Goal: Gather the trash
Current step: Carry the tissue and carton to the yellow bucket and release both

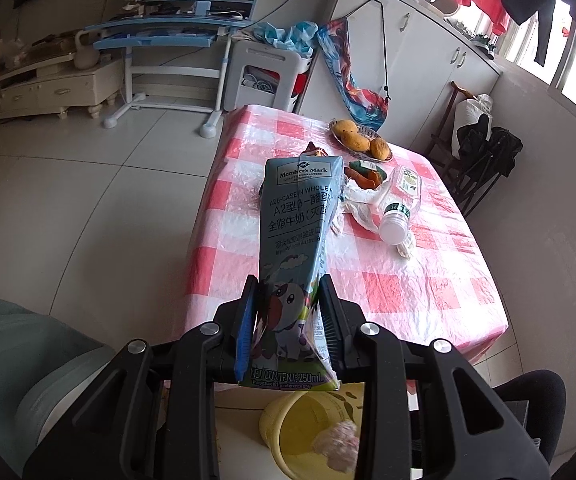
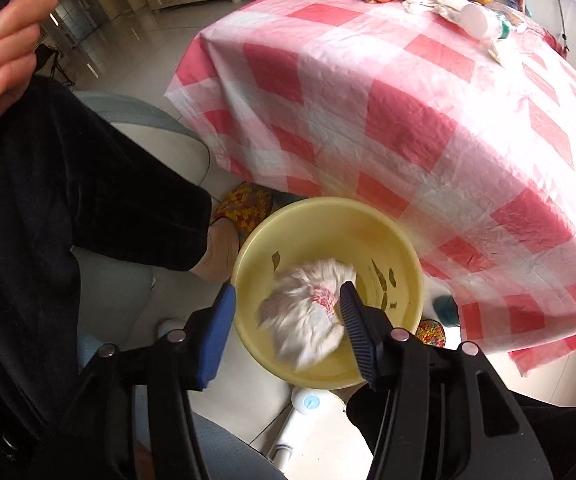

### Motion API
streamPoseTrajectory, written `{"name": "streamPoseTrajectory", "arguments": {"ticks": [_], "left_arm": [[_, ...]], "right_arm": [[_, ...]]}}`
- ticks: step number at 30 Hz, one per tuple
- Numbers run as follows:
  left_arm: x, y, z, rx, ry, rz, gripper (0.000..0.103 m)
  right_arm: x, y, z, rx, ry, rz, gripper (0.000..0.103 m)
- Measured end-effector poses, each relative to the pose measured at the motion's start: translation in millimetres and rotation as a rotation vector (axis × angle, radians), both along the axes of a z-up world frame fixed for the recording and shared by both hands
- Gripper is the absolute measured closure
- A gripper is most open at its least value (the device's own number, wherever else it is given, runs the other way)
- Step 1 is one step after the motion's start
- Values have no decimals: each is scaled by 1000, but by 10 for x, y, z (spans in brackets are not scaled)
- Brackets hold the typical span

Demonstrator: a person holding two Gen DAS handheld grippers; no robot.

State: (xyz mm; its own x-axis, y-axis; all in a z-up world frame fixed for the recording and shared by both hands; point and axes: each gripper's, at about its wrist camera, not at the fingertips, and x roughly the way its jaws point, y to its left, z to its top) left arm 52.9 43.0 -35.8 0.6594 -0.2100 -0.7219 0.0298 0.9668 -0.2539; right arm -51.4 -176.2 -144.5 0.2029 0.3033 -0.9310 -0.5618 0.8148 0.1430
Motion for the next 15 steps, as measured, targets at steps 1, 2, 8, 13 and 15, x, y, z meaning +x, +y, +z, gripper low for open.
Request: {"name": "streamPoseTrajectory", "arguments": {"ticks": [1,2,8,13,15], "left_arm": [[-4,-19,-6,5,1,-6,74],[-13,-36,-11,8,2,-11,74],[-202,-168,-98,-40,26,-40,74],[-580,-533,-403,-54,99,-100,74],[-738,-733,-576,-28,157,-141,74]], "right_arm": [[11,-36,43,20,-17,-17,50],[12,-86,102,52,-40,-38,50],[145,-578,721,292,-275,-196,34],[314,-907,1118,333,-468,-281,28],[368,-1033,1137,350,-499,-333,28]]}}
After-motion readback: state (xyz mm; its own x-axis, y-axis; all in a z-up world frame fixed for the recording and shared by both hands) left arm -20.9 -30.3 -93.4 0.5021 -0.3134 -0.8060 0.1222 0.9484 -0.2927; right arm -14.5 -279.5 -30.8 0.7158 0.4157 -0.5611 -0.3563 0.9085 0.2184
